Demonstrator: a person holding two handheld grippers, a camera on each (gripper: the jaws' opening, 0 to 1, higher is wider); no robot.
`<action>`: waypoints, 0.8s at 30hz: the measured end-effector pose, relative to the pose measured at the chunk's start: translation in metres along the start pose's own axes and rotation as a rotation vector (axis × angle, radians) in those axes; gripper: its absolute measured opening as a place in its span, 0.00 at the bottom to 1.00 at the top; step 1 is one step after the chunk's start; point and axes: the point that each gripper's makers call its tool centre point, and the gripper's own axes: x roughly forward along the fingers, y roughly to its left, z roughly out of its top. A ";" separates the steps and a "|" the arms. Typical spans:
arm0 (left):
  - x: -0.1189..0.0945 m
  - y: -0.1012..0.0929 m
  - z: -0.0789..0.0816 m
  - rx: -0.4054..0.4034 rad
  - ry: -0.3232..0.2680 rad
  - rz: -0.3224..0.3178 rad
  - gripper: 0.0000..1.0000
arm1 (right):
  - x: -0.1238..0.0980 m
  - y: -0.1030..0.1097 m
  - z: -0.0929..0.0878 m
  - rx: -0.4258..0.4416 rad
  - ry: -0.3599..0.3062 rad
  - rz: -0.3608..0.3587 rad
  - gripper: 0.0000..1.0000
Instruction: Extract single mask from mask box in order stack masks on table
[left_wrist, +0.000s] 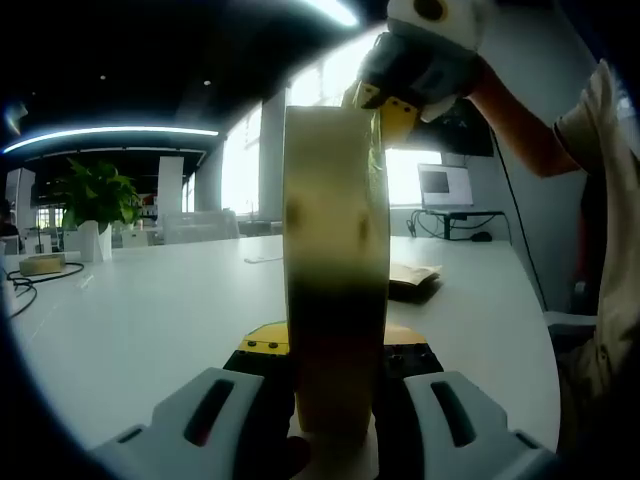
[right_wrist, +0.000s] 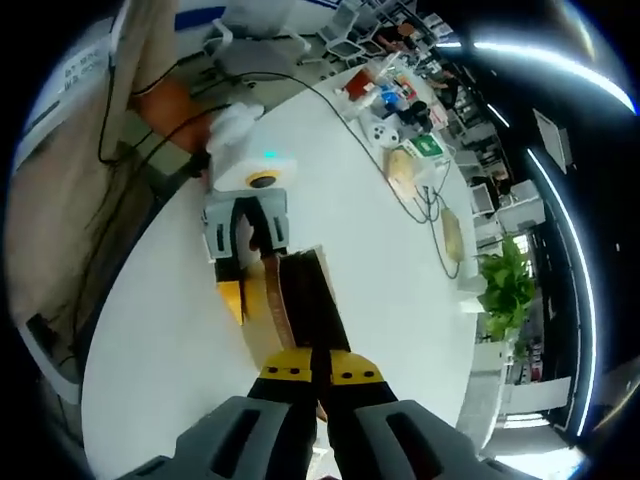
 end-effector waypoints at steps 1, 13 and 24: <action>0.000 0.000 0.000 0.001 0.000 0.000 0.20 | 0.000 0.001 0.000 -0.003 0.001 0.003 0.00; 0.000 0.001 0.000 -0.004 0.000 -0.001 0.20 | -0.004 -0.002 -0.002 0.026 -0.010 -0.006 0.00; 0.000 0.001 0.000 -0.006 -0.001 0.000 0.20 | -0.012 -0.007 -0.001 0.060 -0.033 -0.037 0.00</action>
